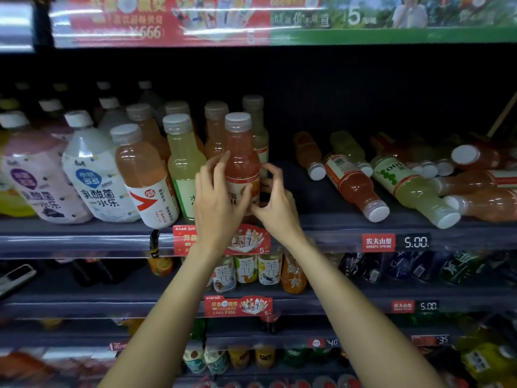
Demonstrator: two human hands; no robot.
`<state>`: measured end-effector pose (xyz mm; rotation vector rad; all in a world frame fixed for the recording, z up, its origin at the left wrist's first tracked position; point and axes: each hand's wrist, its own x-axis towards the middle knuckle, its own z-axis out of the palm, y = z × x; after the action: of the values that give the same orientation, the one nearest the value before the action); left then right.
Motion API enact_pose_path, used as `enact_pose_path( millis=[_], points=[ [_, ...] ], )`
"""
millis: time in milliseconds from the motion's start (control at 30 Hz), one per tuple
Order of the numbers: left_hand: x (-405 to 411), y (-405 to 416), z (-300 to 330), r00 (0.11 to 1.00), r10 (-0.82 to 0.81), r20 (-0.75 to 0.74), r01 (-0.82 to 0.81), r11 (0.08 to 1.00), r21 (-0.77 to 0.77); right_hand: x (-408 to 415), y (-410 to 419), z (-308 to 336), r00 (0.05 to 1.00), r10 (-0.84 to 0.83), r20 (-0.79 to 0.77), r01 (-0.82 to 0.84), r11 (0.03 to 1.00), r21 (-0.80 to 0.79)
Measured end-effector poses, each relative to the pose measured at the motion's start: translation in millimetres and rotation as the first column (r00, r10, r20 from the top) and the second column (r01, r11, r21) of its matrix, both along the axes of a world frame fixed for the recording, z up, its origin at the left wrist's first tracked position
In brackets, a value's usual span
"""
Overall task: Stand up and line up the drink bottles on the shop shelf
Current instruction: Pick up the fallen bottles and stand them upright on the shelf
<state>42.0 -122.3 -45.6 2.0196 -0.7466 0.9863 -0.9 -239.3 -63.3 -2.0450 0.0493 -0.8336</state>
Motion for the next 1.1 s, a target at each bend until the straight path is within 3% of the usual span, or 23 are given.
enact_pose_path(
  millis=[233,333,400,467,500,567,733,867,1100],
  points=[
    [-8.7,2.7,2.5,0.996,-0.020,-0.082,0.016,0.999,-0.050,-4.6,5.4,-0.9,0.999,-0.003,-0.034,0.001,0.999,-0.054],
    [-26.1,-3.8,6.6,1.000,-0.014,-0.009,0.013,0.989,-0.146,-28.4,-16.5,7.2,0.992,-0.084,-0.095,0.061,0.973,-0.221],
    [-38.6,-12.6,8.4,0.990,-0.108,0.094,0.120,0.983,-0.137,-48.2,-41.2,9.1,0.959,-0.282,-0.006,0.249,0.858,-0.449],
    [-45.7,-25.8,9.9,0.959,-0.251,0.128,0.255,0.967,-0.016,-65.4,-67.2,9.1,0.866,-0.497,0.054,0.413,0.650,-0.637],
    [-46.0,-35.0,10.3,0.945,-0.307,0.115,0.300,0.951,0.069,-71.9,-76.6,8.7,0.817,-0.576,0.013,0.420,0.580,-0.698],
    [-41.9,-60.1,7.9,0.937,-0.348,0.036,0.331,0.916,0.225,-82.3,-91.0,6.6,0.755,-0.641,-0.135,0.350,0.570,-0.744],
    [-22.2,-111.1,-6.1,0.953,-0.200,-0.226,0.267,0.908,0.324,-93.3,-106.8,10.5,0.787,-0.587,-0.189,0.274,0.608,-0.745],
    [-4.8,-122.4,-14.9,0.961,-0.065,-0.268,0.172,0.901,0.397,-96.0,-114.6,13.3,0.783,-0.592,-0.193,0.263,0.595,-0.760],
    [15.2,-128.5,-5.0,0.916,0.209,-0.343,0.063,0.768,0.638,-82.6,-124.0,15.4,0.741,-0.639,-0.205,0.267,0.561,-0.783]
  ],
)
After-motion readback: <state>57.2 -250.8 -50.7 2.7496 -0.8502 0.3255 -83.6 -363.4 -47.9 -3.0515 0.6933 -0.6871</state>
